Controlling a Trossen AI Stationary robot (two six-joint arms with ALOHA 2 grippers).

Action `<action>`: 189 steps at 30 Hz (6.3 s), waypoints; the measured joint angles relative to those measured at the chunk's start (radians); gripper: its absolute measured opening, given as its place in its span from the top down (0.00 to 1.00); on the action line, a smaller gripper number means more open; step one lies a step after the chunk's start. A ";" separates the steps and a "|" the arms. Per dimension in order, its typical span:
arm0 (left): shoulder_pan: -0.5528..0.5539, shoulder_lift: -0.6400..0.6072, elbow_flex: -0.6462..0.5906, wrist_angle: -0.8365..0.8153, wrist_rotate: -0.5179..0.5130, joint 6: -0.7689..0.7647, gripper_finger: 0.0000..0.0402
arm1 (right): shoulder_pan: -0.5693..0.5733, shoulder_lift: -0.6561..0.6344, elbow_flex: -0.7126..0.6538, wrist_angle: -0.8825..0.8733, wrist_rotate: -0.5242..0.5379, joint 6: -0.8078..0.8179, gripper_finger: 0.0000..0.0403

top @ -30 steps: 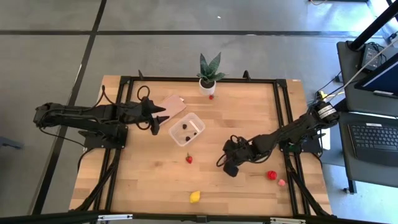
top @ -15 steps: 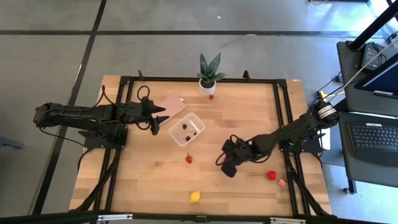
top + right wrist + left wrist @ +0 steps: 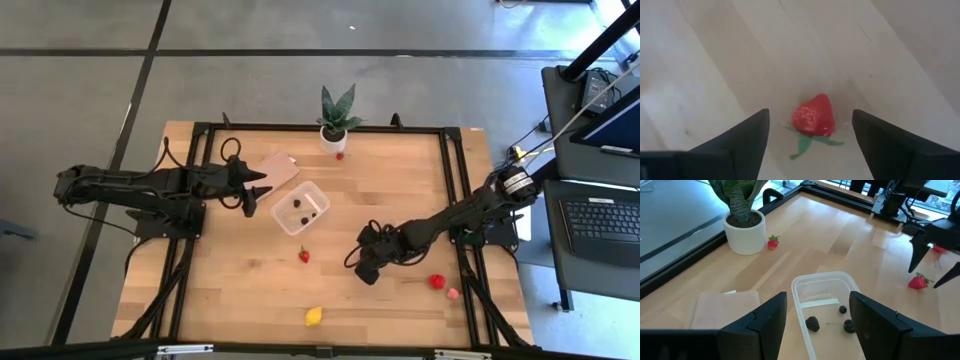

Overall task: Pick and placing Produce into tupperware
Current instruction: Put the right red strawberry into the transparent bin, then put the red lychee into the transparent bin

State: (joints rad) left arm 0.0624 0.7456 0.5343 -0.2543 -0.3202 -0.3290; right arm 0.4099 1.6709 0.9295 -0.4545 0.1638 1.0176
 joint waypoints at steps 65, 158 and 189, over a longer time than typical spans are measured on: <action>0.000 -0.001 0.000 0.004 0.000 0.024 0.48 | -0.445 0.262 0.651 -0.019 0.040 -0.660 0.65; 0.001 -0.001 0.000 0.039 -0.034 0.025 0.48 | 0.473 -0.110 0.166 -0.899 -0.263 0.928 0.22; 0.001 -0.001 0.000 0.038 -0.034 0.026 0.48 | 0.478 -0.109 -0.164 -0.342 -0.317 0.912 0.34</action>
State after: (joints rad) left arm 0.0631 0.7451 0.5339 -0.2165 -0.3542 -0.3033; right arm 0.8879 1.5616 0.7654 -0.7961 -0.1530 1.9293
